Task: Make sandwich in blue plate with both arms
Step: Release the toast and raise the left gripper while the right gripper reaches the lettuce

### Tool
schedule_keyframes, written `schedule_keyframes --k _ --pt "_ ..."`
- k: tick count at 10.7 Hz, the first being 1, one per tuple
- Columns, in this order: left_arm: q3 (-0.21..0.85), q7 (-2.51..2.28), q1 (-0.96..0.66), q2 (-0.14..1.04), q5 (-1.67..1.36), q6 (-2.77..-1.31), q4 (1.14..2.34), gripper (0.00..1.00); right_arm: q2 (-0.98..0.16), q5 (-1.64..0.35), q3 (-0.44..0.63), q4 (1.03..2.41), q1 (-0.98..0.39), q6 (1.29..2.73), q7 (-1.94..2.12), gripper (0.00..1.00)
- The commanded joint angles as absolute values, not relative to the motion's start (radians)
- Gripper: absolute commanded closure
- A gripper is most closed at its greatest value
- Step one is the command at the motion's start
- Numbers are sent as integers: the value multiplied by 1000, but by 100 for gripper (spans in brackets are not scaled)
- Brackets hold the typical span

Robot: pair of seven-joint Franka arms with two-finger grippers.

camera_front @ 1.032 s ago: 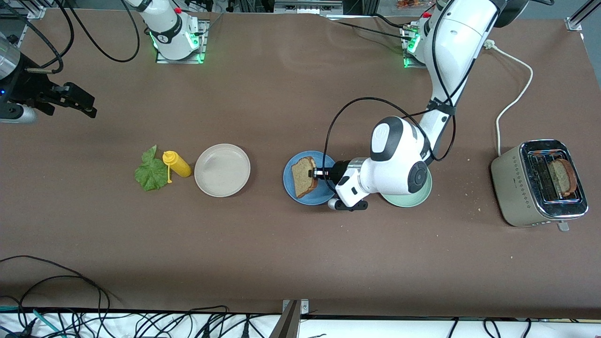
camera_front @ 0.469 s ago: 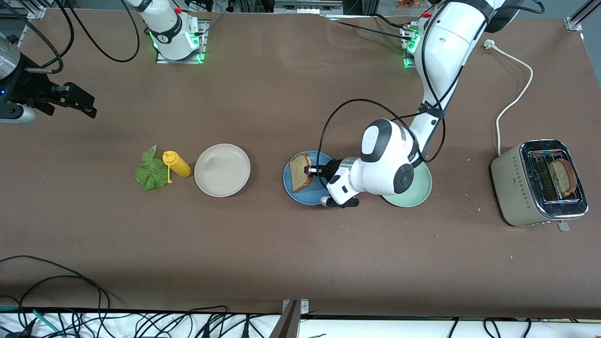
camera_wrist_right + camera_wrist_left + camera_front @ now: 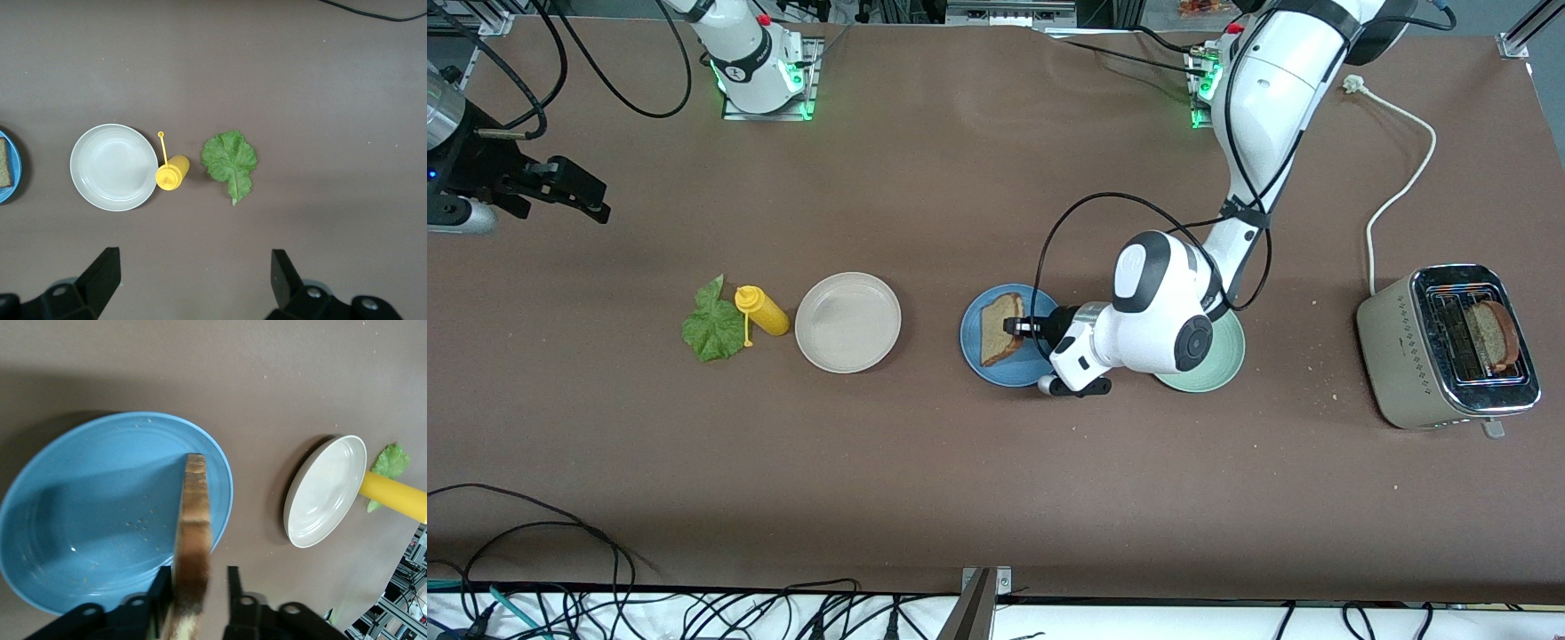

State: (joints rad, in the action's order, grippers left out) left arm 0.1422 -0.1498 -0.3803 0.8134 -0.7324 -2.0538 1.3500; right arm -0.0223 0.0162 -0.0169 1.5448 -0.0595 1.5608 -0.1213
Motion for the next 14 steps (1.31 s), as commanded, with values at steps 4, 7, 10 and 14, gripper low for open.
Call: schedule_keyframes --k 4,7,10,14 --pt "14 19 -312 807 -770 -2022 1336 0 -29 5 -15 1534 -60 1546 -107 0" --pt "-8 107 -290 732 -732 -1977 1389 0 -32 2 -15 1545 -60 1546 -126 0" --pt "-6 112 -276 591 -567 -1977 1472 0 -106 9 -3 1554 -37 1552 -51 0" --pt "-6 115 -163 245 -385 -1977 1684 0 -247 34 -5 1554 -20 1525 38 0"
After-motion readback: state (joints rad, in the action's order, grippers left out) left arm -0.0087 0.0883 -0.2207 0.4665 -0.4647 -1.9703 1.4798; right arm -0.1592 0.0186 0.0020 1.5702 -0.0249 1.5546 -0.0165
